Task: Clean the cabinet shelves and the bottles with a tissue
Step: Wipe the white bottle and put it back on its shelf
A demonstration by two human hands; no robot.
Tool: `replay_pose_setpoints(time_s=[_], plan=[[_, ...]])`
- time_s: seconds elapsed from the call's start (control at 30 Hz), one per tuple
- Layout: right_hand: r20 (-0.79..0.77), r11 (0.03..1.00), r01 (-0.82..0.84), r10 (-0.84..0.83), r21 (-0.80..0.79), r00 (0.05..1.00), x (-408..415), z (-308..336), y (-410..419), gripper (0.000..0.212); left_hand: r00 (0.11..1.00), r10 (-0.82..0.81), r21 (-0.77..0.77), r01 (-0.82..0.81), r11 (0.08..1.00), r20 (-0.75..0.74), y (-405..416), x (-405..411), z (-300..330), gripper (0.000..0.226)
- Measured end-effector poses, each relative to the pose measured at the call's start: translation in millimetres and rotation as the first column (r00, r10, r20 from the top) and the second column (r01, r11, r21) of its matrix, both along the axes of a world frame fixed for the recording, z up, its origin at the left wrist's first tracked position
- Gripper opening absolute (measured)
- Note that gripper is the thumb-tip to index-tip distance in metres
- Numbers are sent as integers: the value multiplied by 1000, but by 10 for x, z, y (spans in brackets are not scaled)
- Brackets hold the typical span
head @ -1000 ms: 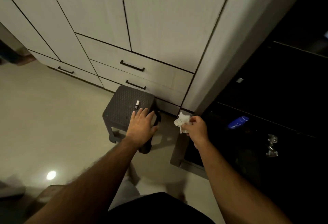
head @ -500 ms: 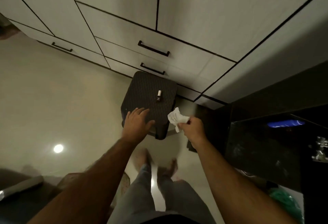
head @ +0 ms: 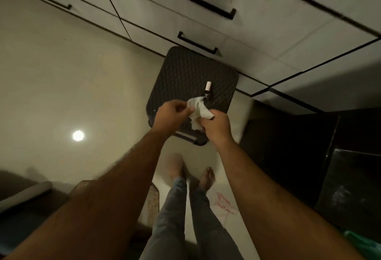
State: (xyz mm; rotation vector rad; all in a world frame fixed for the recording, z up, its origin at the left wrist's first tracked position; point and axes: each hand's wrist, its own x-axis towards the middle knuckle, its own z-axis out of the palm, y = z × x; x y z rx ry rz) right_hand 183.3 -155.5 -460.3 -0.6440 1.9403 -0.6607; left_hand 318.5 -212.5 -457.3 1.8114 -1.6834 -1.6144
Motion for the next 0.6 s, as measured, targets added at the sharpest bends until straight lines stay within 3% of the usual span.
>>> replay_pose_setpoints(time_s=[0.13, 0.27, 0.53, 0.6], plan=[[47, 999, 46, -45, -4, 998, 79, -309, -200, 7, 995, 99, 23, -100, 995, 32, -258, 37, -316, 13], [37, 997, 73, -74, 24, 997, 123, -549, -412, 6, 993, 74, -15, -73, 997, 91, -501, 97, -533, 9], [28, 995, 99, -100, 31, 995, 234, -918, -792, 6, 980, 40, -121, -16, 992, 195, -796, 174, -822, 21], [-18, 993, 117, -116, 5, 993, 277, -974, -802, 19, 967, 75, -200, -25, 980, 245, -778, 206, -849, 24]])
